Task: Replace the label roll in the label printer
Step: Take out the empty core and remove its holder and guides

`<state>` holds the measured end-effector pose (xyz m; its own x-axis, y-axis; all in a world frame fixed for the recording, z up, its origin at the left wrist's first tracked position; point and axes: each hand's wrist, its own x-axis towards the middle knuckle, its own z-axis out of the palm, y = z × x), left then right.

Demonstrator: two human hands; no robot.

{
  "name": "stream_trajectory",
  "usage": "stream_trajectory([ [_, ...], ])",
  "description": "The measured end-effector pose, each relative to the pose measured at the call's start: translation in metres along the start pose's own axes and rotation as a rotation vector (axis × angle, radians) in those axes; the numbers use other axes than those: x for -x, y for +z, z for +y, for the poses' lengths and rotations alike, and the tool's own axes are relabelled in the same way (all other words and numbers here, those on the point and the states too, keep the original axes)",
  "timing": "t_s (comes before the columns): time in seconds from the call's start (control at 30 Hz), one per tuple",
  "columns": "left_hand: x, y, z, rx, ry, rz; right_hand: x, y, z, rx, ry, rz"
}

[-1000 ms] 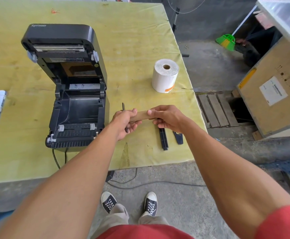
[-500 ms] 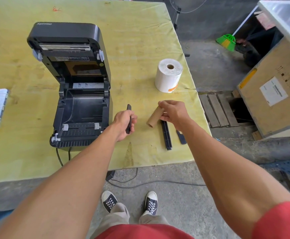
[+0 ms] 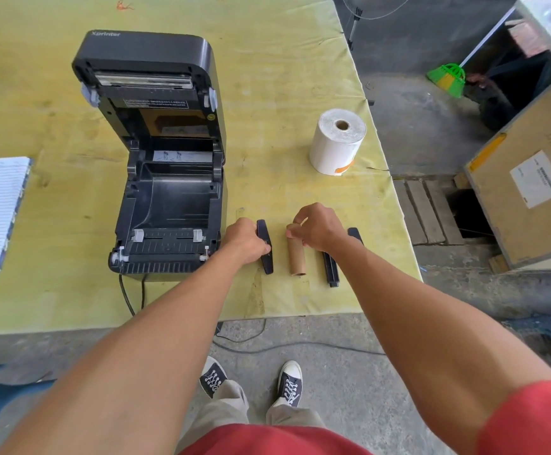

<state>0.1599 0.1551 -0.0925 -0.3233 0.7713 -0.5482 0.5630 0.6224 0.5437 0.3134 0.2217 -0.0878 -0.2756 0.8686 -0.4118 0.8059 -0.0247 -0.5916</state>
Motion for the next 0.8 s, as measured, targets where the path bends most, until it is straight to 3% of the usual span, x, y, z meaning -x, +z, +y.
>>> stream_trajectory([
  [0.3,0.008,0.014,-0.010,-0.288,0.214,0.164,-0.003,0.000,0.003,0.020,0.000,-0.013],
  [0.8,0.017,0.024,-0.009,-0.282,0.065,0.246,0.010,-0.012,0.004,0.072,-0.009,-0.053],
])
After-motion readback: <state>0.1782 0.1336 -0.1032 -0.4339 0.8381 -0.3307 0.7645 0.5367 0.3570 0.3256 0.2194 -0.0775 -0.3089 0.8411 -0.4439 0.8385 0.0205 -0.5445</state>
